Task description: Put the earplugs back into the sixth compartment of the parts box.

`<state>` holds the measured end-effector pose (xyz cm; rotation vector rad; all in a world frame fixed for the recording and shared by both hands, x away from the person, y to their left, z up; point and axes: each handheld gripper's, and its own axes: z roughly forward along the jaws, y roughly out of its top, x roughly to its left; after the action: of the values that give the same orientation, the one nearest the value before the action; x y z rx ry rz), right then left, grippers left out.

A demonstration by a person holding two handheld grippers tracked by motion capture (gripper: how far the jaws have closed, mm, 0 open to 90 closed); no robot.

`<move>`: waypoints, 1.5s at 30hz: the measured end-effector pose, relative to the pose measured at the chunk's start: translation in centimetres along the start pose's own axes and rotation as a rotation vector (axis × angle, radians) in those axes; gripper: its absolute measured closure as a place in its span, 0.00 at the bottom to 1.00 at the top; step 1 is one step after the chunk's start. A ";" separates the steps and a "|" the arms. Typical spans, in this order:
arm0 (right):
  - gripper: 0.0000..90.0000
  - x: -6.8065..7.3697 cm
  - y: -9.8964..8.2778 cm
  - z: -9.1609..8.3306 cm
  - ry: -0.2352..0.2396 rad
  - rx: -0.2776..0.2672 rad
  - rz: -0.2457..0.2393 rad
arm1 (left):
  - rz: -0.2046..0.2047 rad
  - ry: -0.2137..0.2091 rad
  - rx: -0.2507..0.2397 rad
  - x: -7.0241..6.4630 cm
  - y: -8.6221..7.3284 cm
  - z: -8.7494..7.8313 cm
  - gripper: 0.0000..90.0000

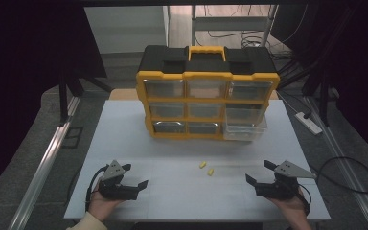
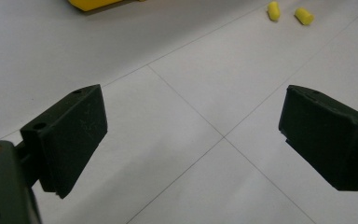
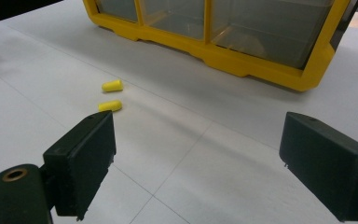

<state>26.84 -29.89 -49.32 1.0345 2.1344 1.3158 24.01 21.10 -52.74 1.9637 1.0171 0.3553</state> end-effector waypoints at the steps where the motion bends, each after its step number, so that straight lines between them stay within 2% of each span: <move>1: 0.12 0.0 -0.1 0.0 -0.001 0.003 -0.001 | 0.002 0.002 -0.001 0.0 0.0 0.0 0.09; 11: 0.13 -0.3 0.0 0.4 0.006 0.019 0.005 | 0.029 0.013 0.003 -0.5 0.0 0.1 0.08; 14: 0.13 0.0 0.0 0.6 0.002 0.032 -0.010 | 0.021 0.013 -0.007 -0.4 -0.1 -0.1 0.08; 18: 0.13 0.1 0.2 0.7 0.008 0.028 -0.006 | 0.005 0.008 -0.014 -0.2 -0.4 -0.3 0.08; 26: 0.13 0.3 0.4 1.2 0.006 0.042 -0.003 | 0.012 0.000 -0.013 -0.1 -0.4 -0.3 0.08; 33: 0.13 1.0 1.1 1.5 0.028 0.045 -0.031 | 0.017 0.003 -0.011 -0.1 -0.4 -0.3 0.08; 35: 0.14 1.5 1.5 1.7 0.033 0.041 -0.052 | 0.015 0.003 -0.008 -0.1 -0.5 -0.3 0.08; 40: 0.14 2.0 1.8 1.8 0.057 0.048 -0.065 | 0.019 0.004 -0.012 -0.3 -0.6 -0.3 0.09; 45: 0.14 2.2 2.5 2.2 0.093 0.030 -0.059 | 0.014 0.011 -0.002 -0.3 -0.9 -0.4 0.09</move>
<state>27.87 -26.22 -48.11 0.9307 2.2415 1.3322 23.12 21.37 -53.15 1.9693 1.0102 0.3752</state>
